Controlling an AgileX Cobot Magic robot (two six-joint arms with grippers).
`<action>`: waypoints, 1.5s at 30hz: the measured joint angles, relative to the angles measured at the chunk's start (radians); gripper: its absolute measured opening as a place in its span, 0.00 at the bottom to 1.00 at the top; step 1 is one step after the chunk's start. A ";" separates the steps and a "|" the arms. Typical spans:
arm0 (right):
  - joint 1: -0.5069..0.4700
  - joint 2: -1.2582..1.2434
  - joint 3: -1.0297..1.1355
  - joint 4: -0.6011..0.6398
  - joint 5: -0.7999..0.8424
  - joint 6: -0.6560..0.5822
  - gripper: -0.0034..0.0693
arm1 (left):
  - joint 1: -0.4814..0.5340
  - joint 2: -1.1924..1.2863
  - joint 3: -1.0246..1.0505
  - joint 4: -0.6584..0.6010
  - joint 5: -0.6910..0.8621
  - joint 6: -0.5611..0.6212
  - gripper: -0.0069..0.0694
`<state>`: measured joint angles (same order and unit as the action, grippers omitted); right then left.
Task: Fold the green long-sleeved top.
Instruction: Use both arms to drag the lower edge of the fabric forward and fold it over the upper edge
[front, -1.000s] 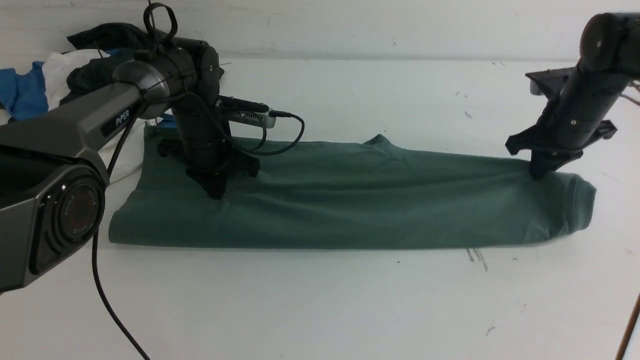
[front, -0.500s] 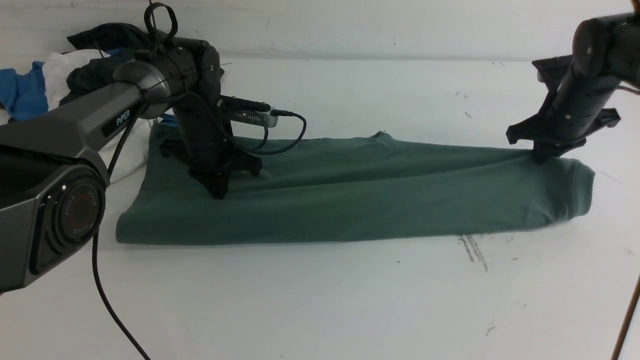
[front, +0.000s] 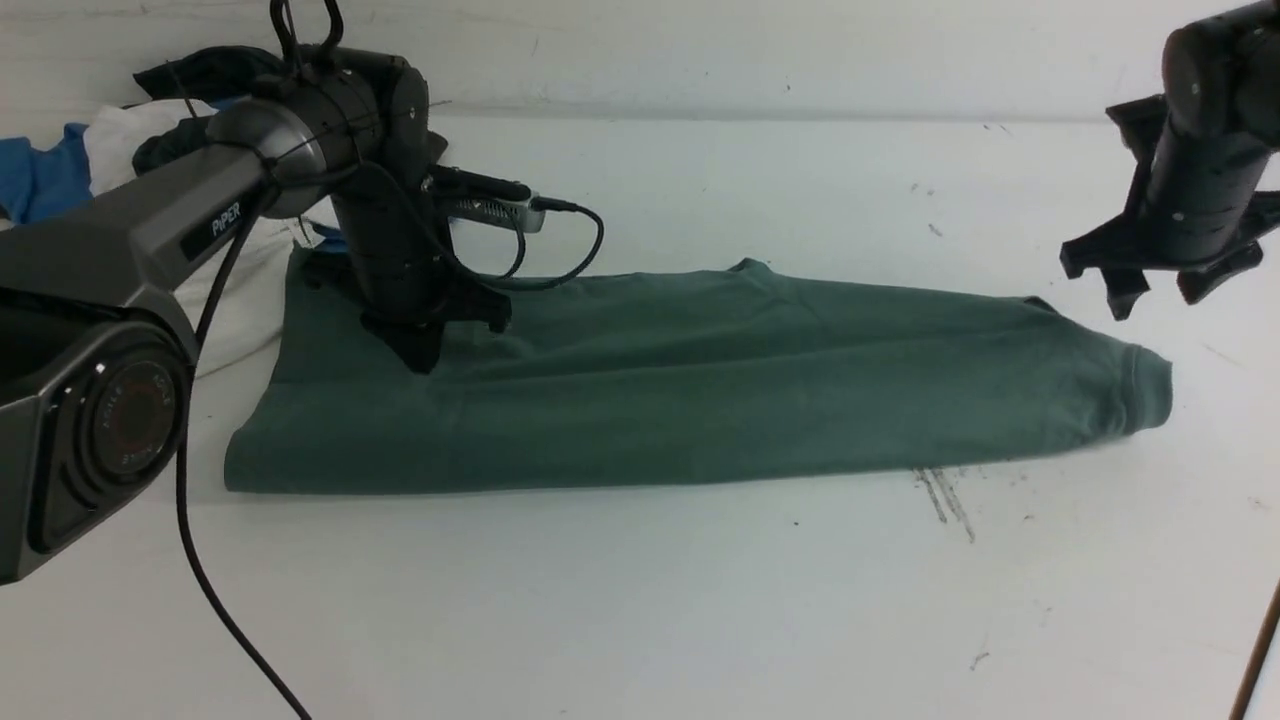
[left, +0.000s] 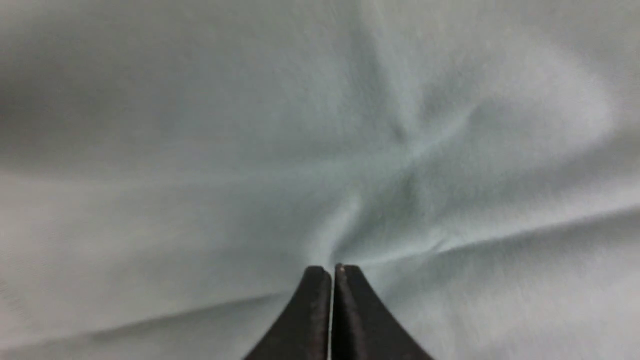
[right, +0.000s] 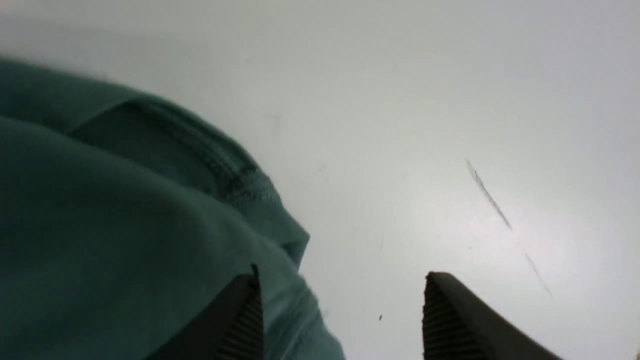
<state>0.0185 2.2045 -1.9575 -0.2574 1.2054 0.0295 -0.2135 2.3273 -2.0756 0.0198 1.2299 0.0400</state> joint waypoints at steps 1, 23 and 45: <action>0.000 -0.009 0.000 0.013 0.008 -0.007 0.54 | 0.000 -0.008 0.000 0.000 0.000 -0.001 0.09; -0.177 -0.103 0.124 0.356 -0.077 -0.133 0.22 | 0.001 -0.268 0.415 0.001 -0.119 -0.014 0.09; -0.177 0.141 -0.179 0.499 0.025 -0.159 0.05 | 0.001 -0.228 0.423 -0.020 -0.126 -0.014 0.09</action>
<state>-0.1581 2.3453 -2.1364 0.2416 1.2308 -0.1291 -0.2127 2.0989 -1.6531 0.0000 1.1037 0.0255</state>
